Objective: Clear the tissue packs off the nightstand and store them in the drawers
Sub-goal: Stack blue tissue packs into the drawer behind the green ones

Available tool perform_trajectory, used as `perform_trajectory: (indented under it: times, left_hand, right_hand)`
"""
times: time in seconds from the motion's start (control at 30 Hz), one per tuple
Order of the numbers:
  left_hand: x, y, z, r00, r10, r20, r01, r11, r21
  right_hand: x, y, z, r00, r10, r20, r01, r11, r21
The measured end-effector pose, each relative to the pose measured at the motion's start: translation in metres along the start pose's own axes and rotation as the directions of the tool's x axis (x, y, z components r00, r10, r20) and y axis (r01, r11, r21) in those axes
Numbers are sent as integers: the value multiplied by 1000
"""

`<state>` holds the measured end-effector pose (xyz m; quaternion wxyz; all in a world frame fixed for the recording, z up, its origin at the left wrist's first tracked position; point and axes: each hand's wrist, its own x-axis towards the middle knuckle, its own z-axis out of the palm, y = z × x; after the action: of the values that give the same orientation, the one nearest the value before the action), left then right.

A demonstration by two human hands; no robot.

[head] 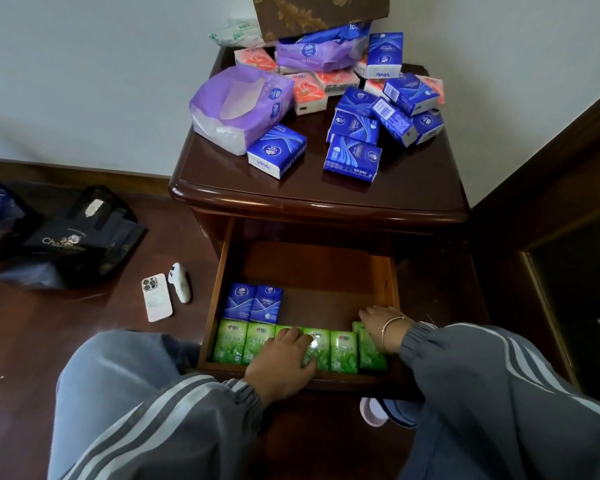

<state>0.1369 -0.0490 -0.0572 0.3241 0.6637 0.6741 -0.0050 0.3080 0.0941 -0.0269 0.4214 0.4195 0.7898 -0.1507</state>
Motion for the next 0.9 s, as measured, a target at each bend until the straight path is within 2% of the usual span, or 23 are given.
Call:
perform_trajectory:
  times: [0.1,0.27,0.4,0.53,0.6,0.67,0.73,0.77,0.83,0.9]
  left_hand:
    - [0,1,-1,1000,2,9,-2,1000,-1]
    - [-2,2,-3,1000,2,-6,-2,1000,-1]
    - [-3,3,-5,1000,-12,7,12,1000,-13]
    - [-5,4,-7,1000,-17,-7,17,998,-58]
    - [-6,4,-10,998,10,-59,-16,995,-102]
    - [-8,5,-19,988,25,-153,-55,978,-199]
    - [-11,7,-38,957,29,-288,-114,953,-282]
    - [-13,8,-52,921,42,-387,-168,939,-299]
    - [-16,10,-87,801,67,-594,-269,928,-258]
    - [-17,13,-128,644,71,-762,-287,945,-154]
  right_hand:
    - [-2,-7,-4,999,-30,18,27,994,106]
    - [-1,-23,5,988,-43,150,38,999,36]
    - [-8,-17,2,999,-36,32,32,991,131]
    - [-20,-15,-1,999,-36,-10,37,976,216]
    - [-27,-16,-10,996,-87,-35,92,972,216]
    - [-43,-10,-25,976,-175,-133,203,949,240]
    - [-70,4,-47,911,-245,-332,349,887,303]
    - [-86,13,-58,856,-246,-455,416,851,321]
    - [-112,35,-81,697,-184,-693,511,806,300]
    - [-122,56,-102,527,-65,-847,519,815,259]
